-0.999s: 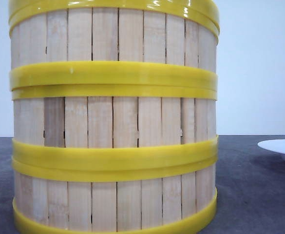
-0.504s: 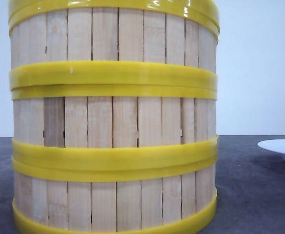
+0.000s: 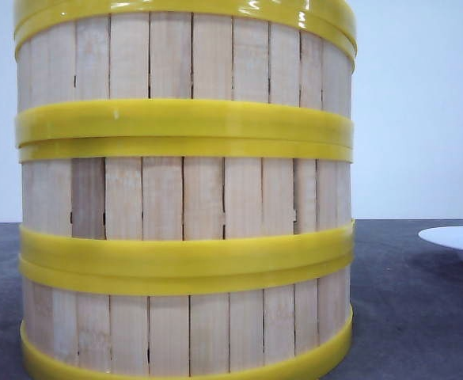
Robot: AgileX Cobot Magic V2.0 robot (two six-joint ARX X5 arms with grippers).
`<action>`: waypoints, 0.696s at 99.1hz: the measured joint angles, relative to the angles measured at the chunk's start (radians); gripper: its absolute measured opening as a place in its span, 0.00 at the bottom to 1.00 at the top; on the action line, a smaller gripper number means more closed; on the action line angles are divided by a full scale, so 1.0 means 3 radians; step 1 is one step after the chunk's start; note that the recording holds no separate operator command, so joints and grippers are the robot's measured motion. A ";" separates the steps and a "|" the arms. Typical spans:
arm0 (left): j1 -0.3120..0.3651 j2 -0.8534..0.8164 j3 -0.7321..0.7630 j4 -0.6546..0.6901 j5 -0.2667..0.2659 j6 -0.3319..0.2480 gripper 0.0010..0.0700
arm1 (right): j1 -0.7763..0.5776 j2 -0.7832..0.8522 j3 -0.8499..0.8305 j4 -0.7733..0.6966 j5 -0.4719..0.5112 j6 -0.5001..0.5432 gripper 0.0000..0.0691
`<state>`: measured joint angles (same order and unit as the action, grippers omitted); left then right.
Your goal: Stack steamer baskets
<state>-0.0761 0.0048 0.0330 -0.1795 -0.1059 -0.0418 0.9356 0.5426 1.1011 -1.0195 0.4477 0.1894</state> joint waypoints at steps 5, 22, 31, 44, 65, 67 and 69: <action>0.0000 0.0000 0.0000 0.0000 0.0000 0.0000 0.02 | 0.0000 0.0000 0.0000 0.0000 0.0112 0.0000 0.01; 0.0000 0.0000 0.0000 0.0000 0.0000 0.0000 0.02 | 0.0000 0.0000 0.0000 -0.0001 0.0231 -0.0001 0.01; 0.0000 0.0000 0.0000 0.0000 0.0000 0.0000 0.02 | -0.0001 0.0000 0.0000 0.0001 0.0253 -0.0001 0.01; 0.0000 0.0000 0.0000 0.0000 0.0000 0.0000 0.02 | -0.0132 0.0000 0.0000 0.0202 0.0253 -0.0022 0.01; 0.0000 0.0000 0.0000 0.0000 0.0000 0.0000 0.02 | -0.0779 0.0000 0.0000 0.0609 0.0253 -0.0237 0.01; 0.0000 0.0000 0.0000 0.0000 0.0000 0.0000 0.02 | -0.0860 0.0000 0.0000 0.0633 0.0252 -0.0263 0.01; 0.0000 0.0000 0.0000 0.0000 0.0000 0.0000 0.02 | -0.0942 0.0000 0.0000 0.0659 0.0252 -0.0285 0.01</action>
<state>-0.0761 0.0048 0.0330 -0.1795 -0.1059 -0.0418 0.6529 0.5426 1.1011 -0.8219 0.5232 0.1040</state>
